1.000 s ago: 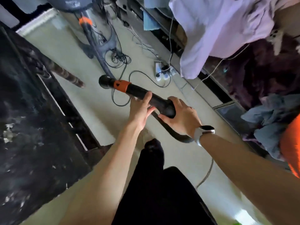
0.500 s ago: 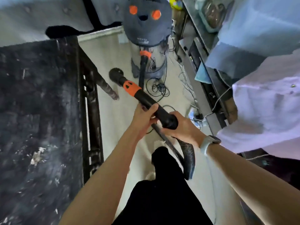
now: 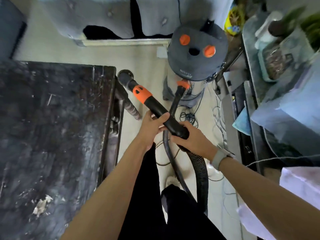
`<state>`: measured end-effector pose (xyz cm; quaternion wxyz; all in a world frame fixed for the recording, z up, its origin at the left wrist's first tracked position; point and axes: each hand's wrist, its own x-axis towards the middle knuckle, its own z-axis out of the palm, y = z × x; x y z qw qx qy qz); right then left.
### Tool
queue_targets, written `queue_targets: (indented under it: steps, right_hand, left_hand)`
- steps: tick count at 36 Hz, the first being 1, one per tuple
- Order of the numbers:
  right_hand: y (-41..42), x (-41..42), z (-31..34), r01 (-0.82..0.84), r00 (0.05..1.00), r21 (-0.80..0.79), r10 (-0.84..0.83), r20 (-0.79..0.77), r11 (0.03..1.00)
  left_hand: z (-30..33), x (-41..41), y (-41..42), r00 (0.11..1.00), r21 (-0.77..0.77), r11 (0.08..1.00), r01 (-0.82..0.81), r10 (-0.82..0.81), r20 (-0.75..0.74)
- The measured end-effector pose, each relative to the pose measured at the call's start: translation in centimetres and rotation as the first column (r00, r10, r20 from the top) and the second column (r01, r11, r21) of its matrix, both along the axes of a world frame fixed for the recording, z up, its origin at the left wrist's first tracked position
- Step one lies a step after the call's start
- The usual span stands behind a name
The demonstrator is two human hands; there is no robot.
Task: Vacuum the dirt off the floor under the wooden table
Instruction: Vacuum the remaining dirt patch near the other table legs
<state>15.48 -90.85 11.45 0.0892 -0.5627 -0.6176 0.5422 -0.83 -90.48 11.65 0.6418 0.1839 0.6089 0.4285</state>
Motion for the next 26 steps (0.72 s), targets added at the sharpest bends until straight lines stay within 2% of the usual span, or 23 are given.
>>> queue_targets:
  steps: [7,11,16,21,26]
  right_hand:
    - [10.8,-5.4,-0.7,-0.002,0.996,0.014,0.001,0.086,1.0]
    - [17.1,-9.1,-0.1,-0.088,0.983,-0.032,0.092,0.156,0.996]
    - [24.2,-13.1,1.7,-0.162,0.965,0.007,0.157,0.212,0.987]
    - [28.9,-14.6,2.0,-0.203,0.95,0.038,0.187,0.25,0.978]
    - [31.7,-14.5,1.7,-0.171,0.955,0.004,0.165,0.245,0.985]
  left_hand:
    - [-1.2,-4.6,9.7,0.999,-0.044,0.998,0.041,-0.04,0.019]
    - [-1.1,-8.1,15.1,0.997,-0.087,0.994,0.07,-0.067,0.039]
    - [-0.3,-12.5,21.2,0.992,-0.086,0.991,0.103,-0.096,0.077]
    - [0.1,-14.2,25.6,0.99,-0.096,0.991,0.098,-0.087,0.113]
    - [-0.1,-13.9,29.0,0.991,-0.126,0.987,0.104,-0.092,0.099]
